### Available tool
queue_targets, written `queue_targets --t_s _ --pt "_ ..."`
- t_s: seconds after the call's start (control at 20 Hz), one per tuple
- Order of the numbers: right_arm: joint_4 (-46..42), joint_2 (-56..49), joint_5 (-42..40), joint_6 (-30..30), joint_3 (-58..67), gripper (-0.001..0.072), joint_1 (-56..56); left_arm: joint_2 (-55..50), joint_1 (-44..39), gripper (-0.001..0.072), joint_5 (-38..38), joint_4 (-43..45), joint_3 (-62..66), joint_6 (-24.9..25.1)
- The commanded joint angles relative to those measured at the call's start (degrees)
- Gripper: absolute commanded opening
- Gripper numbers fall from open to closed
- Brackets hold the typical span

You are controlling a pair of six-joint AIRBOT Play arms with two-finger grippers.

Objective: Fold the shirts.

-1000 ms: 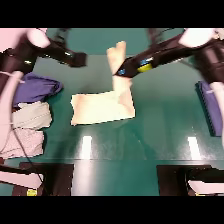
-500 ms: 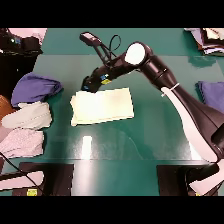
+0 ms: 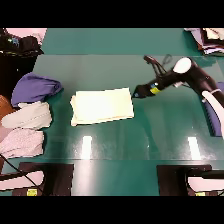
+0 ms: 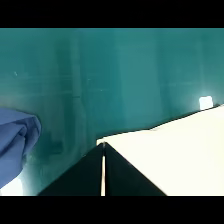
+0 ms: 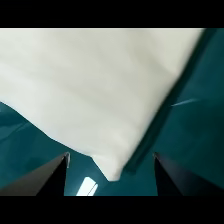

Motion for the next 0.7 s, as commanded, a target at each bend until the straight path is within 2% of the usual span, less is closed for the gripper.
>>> queue_targets --t_s 0.0,0.2,0.5,0.55,0.65 --pt "10.3 -0.1 -1.4 0.5 -11.2 0.06 -7.2 -0.1 -1.0 0.0024 1.5 -1.6 0.0 0.0" --pt "17.8 -8.1 -2.6 -0.3 -10.1 0.0591 -5.0 -0.5 -2.6 0.0024 1.9 -1.6 0.0 0.0" --pt "25.2 -20.4 -3.4 -0.4 3.0 0.0589 2.8 -0.7 -3.3 0.0024 1.8 -2.4 0.0 0.0" --pt "25.6 -22.1 -2.7 -0.5 5.0 0.0531 4.0 -0.7 -3.3 0.0024 1.7 -2.4 0.0 0.0" --pt "25.5 -24.2 -1.2 -1.7 8.5 0.0325 6.0 -0.7 -3.3 0.0024 1.6 -3.3 0.0 0.0"
